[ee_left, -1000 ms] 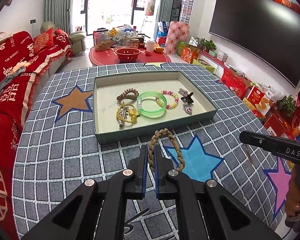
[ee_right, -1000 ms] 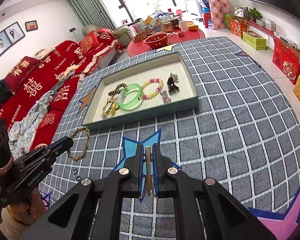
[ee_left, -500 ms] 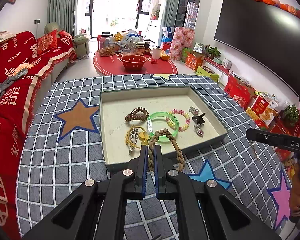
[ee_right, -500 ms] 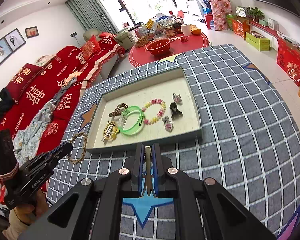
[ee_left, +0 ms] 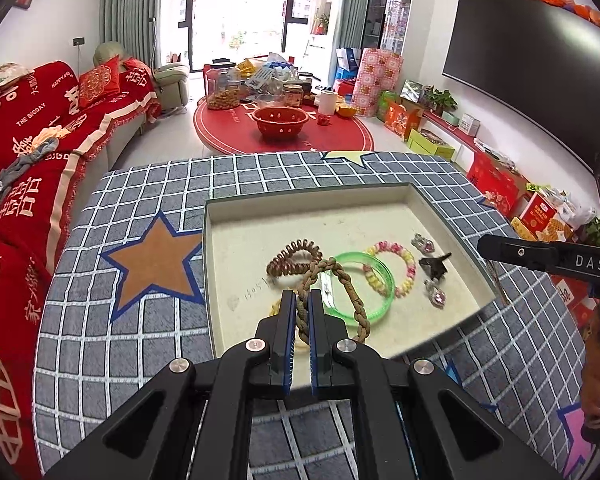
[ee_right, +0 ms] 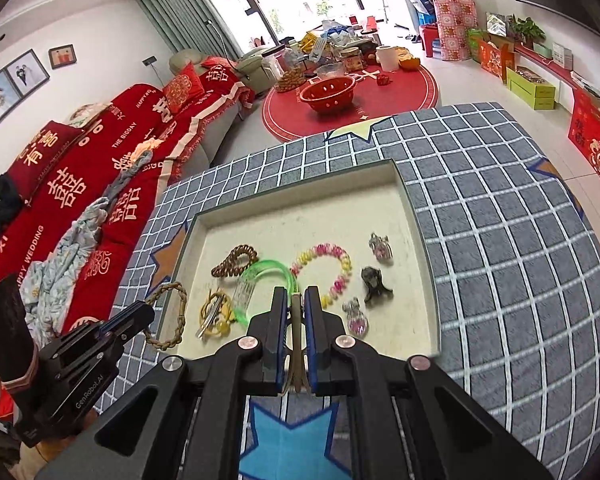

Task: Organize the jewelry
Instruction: 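Carry both items into the tray while the right tool releases the beige hair ties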

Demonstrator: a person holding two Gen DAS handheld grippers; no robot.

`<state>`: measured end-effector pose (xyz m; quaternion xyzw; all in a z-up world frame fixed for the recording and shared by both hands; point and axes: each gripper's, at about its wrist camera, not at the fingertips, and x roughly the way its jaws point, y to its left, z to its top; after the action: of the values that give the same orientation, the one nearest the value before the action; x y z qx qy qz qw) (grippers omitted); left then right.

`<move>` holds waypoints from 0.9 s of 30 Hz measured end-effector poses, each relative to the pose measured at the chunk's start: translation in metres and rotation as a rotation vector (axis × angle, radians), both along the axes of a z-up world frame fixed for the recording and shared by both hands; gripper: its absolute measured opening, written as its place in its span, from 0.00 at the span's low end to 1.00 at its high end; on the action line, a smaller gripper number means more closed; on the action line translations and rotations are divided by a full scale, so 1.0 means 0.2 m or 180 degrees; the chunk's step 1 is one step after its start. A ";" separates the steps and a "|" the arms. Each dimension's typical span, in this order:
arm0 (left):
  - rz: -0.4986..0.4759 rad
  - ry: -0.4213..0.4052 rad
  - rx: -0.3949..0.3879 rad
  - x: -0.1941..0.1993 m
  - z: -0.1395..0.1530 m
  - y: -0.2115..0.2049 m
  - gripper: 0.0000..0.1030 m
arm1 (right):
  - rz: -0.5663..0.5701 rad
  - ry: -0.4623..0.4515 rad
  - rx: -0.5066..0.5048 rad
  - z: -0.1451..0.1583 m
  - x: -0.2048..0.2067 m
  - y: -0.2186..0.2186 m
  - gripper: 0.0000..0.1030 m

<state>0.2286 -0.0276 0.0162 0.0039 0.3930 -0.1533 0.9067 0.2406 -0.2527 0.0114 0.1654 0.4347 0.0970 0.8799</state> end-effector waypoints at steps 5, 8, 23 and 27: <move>0.0087 0.0086 0.0036 0.12 -0.06 -0.01 0.18 | -0.0008 0.0021 -0.0012 -0.03 0.13 0.02 0.09; 0.0124 0.0138 0.0079 0.18 -0.11 -0.03 0.18 | -0.0001 0.0031 -0.0087 -0.06 0.18 0.04 0.09; 0.0081 0.0237 0.0396 0.26 -0.27 -0.13 0.18 | -0.0005 0.0191 -0.0334 -0.28 0.35 0.08 0.09; 0.0073 0.0239 0.0472 0.27 -0.29 -0.15 0.18 | -0.0005 0.0249 -0.0360 -0.33 0.35 0.08 0.09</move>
<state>0.2817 -0.0568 -0.0409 0.0607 0.4370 -0.1134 0.8902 0.3114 -0.2369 -0.0542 0.1195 0.4734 0.0652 0.8703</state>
